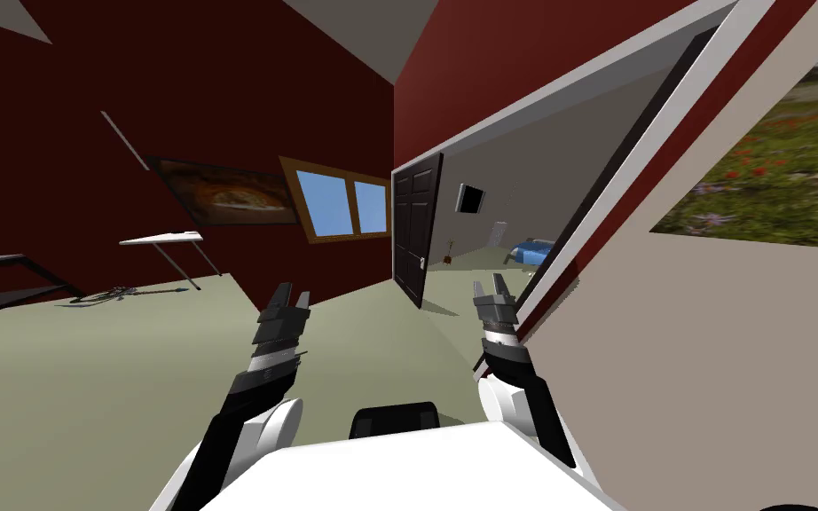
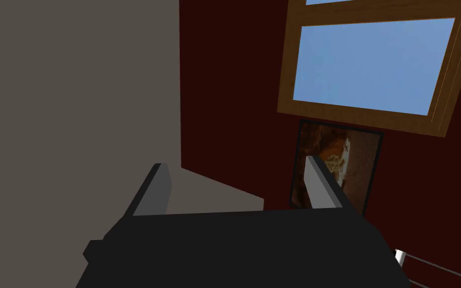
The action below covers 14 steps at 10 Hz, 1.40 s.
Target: Push the door open
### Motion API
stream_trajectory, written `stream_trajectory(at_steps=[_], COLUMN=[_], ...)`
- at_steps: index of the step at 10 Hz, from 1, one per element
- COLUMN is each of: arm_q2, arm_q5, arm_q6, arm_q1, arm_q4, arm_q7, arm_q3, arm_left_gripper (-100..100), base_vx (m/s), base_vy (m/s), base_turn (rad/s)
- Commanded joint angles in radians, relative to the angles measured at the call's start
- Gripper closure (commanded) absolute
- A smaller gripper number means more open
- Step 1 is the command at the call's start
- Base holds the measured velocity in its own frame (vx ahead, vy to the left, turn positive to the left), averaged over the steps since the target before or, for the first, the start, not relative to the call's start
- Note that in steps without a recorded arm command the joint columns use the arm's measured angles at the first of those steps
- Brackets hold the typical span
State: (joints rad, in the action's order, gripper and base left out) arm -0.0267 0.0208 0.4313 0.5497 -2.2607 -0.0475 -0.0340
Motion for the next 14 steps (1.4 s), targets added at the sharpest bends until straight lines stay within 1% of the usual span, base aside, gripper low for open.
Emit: stream_trajectory(at_steps=[1, 4, 7, 10, 11, 12, 14], arm_q2=[0.014, 0.037, 0.058, 0.068, 0.075, 0.079, 0.091], arm_q5=[0.004, 0.012, 0.021, 0.026, 0.030, 0.032, 0.041], arm_q6=[0.006, 0.019, 0.034, 0.044, 0.050, 0.053, 0.067], arm_q1=[-0.013, -0.037, -0.067, -0.085, -0.098, -0.104, -0.132], arm_q4=[0.029, 0.086, 0.156, 0.198, 0.227, 0.241, 0.305], arm_q7=[-0.001, -0.003, -0.006, -0.008, -0.009, -0.009, -0.012], arm_q3=[0.010, 0.031, 0.055, 0.070, 0.081, 0.086, 0.108], arm_left_gripper=[-100, -100, -100, -100, -100, -100, -100], base_vx=[0.078, 0.137, 0.158, 0.104, 0.109, 0.116, 0.159], base_vy=[0.005, 0.016, 0.018, 0.022, 0.004, 0.009, 0.038], base_turn=[-0.084, -0.090, -0.089, -0.060, -0.093, -0.088, -0.118])
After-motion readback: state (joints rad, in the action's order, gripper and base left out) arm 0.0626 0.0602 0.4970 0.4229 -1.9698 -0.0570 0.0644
